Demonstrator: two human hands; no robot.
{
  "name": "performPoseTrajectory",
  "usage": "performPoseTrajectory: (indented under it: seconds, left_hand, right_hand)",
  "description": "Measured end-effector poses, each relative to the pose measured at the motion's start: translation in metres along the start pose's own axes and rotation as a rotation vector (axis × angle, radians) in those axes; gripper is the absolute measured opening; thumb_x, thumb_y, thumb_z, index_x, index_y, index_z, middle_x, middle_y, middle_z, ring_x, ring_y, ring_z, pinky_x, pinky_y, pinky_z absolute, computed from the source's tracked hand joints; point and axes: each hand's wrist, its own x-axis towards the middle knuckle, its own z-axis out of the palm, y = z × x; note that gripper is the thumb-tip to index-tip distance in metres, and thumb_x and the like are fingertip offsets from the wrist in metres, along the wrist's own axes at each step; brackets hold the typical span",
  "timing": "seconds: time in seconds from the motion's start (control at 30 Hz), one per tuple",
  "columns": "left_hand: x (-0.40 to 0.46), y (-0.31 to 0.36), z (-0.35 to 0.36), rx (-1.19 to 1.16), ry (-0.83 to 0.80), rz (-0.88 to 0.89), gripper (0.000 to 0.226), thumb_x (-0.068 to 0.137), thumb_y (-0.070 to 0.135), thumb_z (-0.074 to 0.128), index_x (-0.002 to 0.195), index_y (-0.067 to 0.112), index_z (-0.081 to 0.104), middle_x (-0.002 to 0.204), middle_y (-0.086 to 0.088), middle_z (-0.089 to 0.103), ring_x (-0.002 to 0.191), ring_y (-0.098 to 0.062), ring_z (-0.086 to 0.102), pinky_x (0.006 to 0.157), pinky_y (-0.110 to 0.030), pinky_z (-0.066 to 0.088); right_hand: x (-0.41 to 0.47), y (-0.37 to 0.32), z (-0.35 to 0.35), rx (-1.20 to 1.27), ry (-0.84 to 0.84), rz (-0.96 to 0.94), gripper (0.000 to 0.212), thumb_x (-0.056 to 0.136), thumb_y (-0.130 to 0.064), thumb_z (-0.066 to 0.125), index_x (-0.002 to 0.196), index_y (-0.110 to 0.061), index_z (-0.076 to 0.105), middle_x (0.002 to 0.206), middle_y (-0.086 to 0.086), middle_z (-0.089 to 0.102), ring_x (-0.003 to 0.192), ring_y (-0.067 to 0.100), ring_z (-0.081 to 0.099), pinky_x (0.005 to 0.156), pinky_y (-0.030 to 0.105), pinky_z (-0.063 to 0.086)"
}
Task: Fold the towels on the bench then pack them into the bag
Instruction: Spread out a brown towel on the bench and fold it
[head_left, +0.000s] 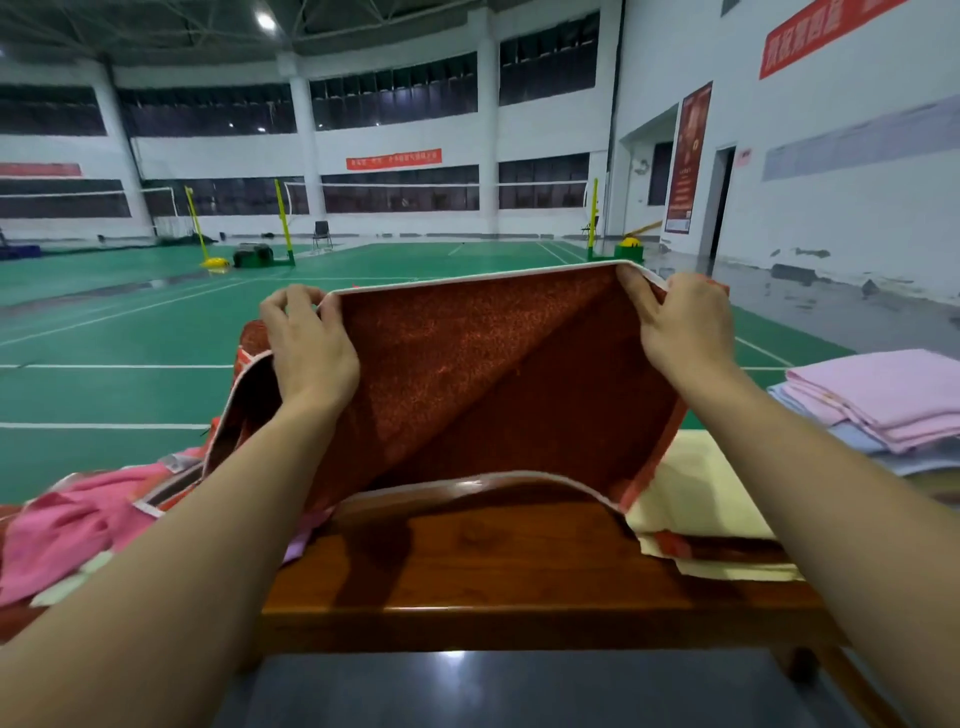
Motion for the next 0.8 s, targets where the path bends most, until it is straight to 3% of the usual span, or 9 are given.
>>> performPoseTrajectory:
  seconds: [0.13, 0.27, 0.57, 0.67, 0.8]
  left_hand:
    - [0.002, 0.015, -0.011, -0.015, 0.020, 0.065, 0.029, 0.108, 0.029, 0.045, 0.118, 0.004, 0.054, 0.135, -0.018, 0.039, 0.124, -0.030, 0.044, 0.104, -0.027, 0.030]
    - [-0.002, 0.026, -0.024, -0.026, 0.065, 0.154, 0.027, 0.106, 0.028, 0.048, 0.112, 0.003, 0.056, 0.131, -0.022, 0.042, 0.124, -0.035, 0.045, 0.109, -0.033, 0.031]
    - [-0.027, 0.095, -0.069, -0.021, 0.385, 0.335, 0.031, 0.105, 0.034, 0.044, 0.112, 0.008, 0.058, 0.147, -0.019, 0.038, 0.143, -0.028, 0.035, 0.118, -0.031, 0.026]
    - [-0.029, 0.098, -0.066, 0.085, 0.358, 0.343, 0.031, 0.104, 0.035, 0.045, 0.114, 0.009, 0.058, 0.149, -0.016, 0.037, 0.143, -0.027, 0.035, 0.115, -0.033, 0.029]
    - [-0.029, 0.066, -0.037, 0.209, 0.221, 0.274, 0.031, 0.104, 0.034, 0.048, 0.114, 0.007, 0.060, 0.147, -0.015, 0.038, 0.139, -0.030, 0.038, 0.107, -0.045, 0.038]
  right_hand:
    - [-0.003, -0.005, -0.026, -0.033, 0.062, -0.002, 0.071, 0.092, -0.076, 0.036, 0.080, -0.007, 0.051, 0.084, 0.011, 0.046, 0.100, 0.038, 0.049, 0.081, 0.046, 0.038]
    - [-0.007, -0.007, -0.053, -0.026, 0.113, -0.016, 0.065, 0.091, -0.075, 0.042, 0.083, -0.011, 0.047, 0.086, 0.011, 0.050, 0.101, 0.036, 0.048, 0.080, 0.044, 0.037]
    - [-0.026, -0.029, -0.138, -0.066, 0.390, -0.083, 0.055, 0.095, -0.071, 0.045, 0.088, -0.016, 0.049, 0.091, 0.010, 0.052, 0.105, 0.033, 0.047, 0.089, 0.045, 0.036]
    - [-0.024, -0.026, -0.138, -0.131, 0.404, -0.081, 0.061, 0.095, -0.070, 0.046, 0.093, -0.010, 0.060, 0.102, 0.019, 0.062, 0.110, 0.036, 0.048, 0.096, 0.046, 0.036]
    - [-0.025, -0.002, -0.100, -0.231, 0.259, -0.062, 0.065, 0.091, -0.071, 0.050, 0.094, -0.008, 0.064, 0.102, 0.021, 0.064, 0.107, 0.038, 0.049, 0.094, 0.048, 0.038]
